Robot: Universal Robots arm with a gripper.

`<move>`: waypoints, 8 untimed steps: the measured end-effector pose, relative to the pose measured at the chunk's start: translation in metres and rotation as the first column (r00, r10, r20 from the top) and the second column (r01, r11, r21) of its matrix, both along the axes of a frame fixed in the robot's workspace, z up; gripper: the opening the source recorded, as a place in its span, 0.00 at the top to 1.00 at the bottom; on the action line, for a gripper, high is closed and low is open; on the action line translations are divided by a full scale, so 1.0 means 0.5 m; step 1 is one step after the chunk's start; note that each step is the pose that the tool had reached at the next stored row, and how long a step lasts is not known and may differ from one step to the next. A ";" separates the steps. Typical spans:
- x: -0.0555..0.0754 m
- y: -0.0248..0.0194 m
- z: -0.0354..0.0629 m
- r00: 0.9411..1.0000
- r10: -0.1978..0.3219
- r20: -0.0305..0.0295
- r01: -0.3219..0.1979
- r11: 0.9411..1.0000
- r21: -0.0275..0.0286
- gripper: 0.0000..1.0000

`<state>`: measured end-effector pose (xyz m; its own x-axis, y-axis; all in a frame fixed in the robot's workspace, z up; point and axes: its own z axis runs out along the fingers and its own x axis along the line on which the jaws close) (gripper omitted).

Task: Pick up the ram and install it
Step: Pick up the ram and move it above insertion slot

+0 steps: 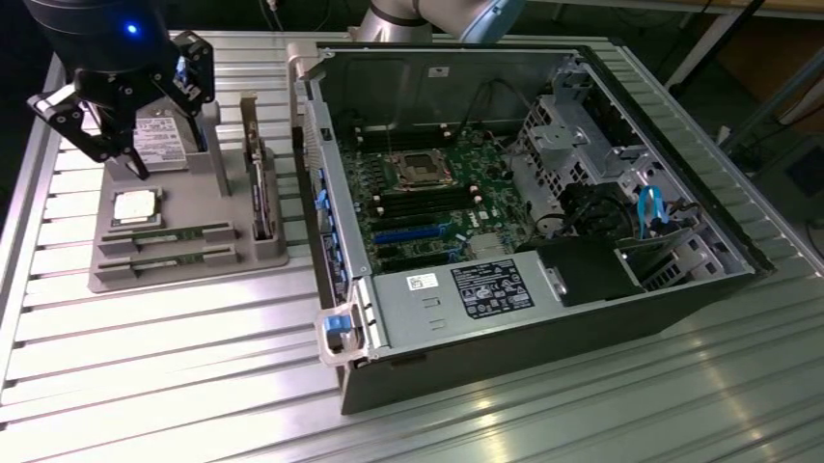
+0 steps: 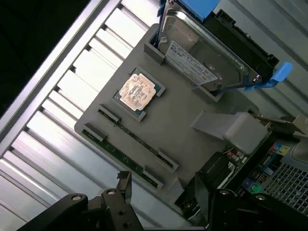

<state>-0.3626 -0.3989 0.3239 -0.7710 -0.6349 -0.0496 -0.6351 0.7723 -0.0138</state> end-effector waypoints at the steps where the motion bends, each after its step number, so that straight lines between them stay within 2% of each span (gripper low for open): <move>1: 0.000 0.0000 0.000 1.000 0.026 0.001 -0.026 1.000 0.000 0.36; 6: 0.000 0.0000 0.000 0.993 0.115 0.001 -0.115 0.993 -0.015 0.36; 7: 0.000 0.0000 -0.001 0.989 0.146 -0.001 -0.146 0.989 -0.023 0.36; 8: 0.000 0.0000 -0.001 0.986 0.164 -0.001 -0.164 0.986 -0.027 0.36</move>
